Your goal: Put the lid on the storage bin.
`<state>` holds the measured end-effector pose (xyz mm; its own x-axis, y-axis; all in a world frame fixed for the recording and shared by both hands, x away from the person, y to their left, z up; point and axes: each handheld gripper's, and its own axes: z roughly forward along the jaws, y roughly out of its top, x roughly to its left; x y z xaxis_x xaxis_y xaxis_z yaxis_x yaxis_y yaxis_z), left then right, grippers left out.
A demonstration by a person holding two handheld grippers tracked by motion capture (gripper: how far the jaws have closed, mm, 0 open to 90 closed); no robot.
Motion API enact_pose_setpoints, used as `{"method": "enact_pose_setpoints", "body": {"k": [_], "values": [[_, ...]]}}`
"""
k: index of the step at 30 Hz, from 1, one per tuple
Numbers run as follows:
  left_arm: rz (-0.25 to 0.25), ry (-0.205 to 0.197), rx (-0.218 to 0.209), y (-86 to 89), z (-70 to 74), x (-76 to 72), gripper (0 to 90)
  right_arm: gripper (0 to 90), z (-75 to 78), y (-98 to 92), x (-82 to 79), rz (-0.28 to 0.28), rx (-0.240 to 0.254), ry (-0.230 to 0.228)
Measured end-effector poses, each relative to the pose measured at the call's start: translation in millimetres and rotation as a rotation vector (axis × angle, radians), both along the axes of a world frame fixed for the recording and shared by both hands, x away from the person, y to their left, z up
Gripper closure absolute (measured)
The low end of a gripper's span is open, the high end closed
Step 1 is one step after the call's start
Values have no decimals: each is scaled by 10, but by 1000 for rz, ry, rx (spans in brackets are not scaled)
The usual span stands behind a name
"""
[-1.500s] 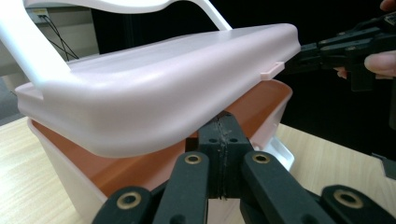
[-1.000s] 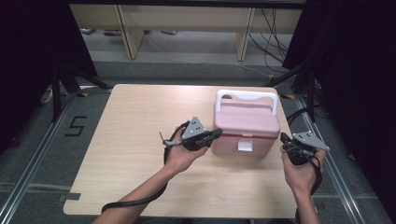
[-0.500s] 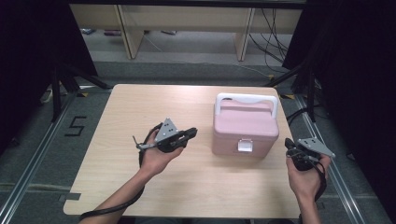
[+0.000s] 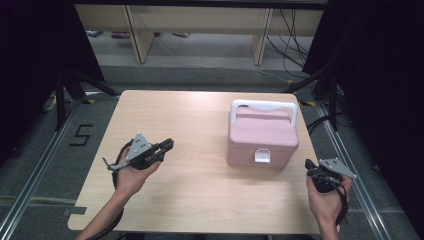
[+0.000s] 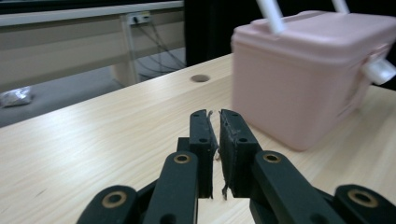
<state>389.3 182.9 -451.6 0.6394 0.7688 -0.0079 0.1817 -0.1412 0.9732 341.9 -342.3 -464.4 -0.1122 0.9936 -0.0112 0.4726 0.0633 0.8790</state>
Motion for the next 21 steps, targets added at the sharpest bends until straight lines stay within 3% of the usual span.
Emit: {"method": "enact_pose_setpoints", "body": {"k": [1,6,7,8,11,12,13,15,16,17,18,19,20,21], "values": [[19,4,-4,64,-26,-12,827,900,-4,18,-20,-21,20,12],[97,2,-10,375,-165,-89,819,900,-79,-28,-47,-6,1,13],[116,5,-4,437,-192,-113,815,900,-81,-9,-77,-35,26,40],[134,5,-2,499,-221,-134,812,900,-100,-44,-65,-16,-4,11],[186,23,-14,662,-327,-199,808,900,-151,-32,-94,-32,25,30],[200,26,-19,712,-371,-219,806,900,-164,-53,-90,-24,4,18],[213,30,-27,758,-416,-236,805,900,-177,-42,-101,-21,31,32],[244,45,-21,838,-493,-283,802,900,-205,-57,-112,-22,-3,34],[254,44,-38,875,-543,-302,799,900,-218,-17,-128,-45,52,41],[263,59,-45,906,-565,-333,796,900,-234,-51,-117,-21,10,39],[267,65,-58,919,-583,-347,795,900,-255,-39,-120,-34,14,27],[267,59,-67,931,-603,-356,794,900,-248,-21,-139,-42,30,46],[271,58,-65,942,-608,-373,793,900,-265,-33,-130,-31,10,16],[273,58,-70,950,-613,-386,792,900,-277,-21,-134,-27,7,26]]}}
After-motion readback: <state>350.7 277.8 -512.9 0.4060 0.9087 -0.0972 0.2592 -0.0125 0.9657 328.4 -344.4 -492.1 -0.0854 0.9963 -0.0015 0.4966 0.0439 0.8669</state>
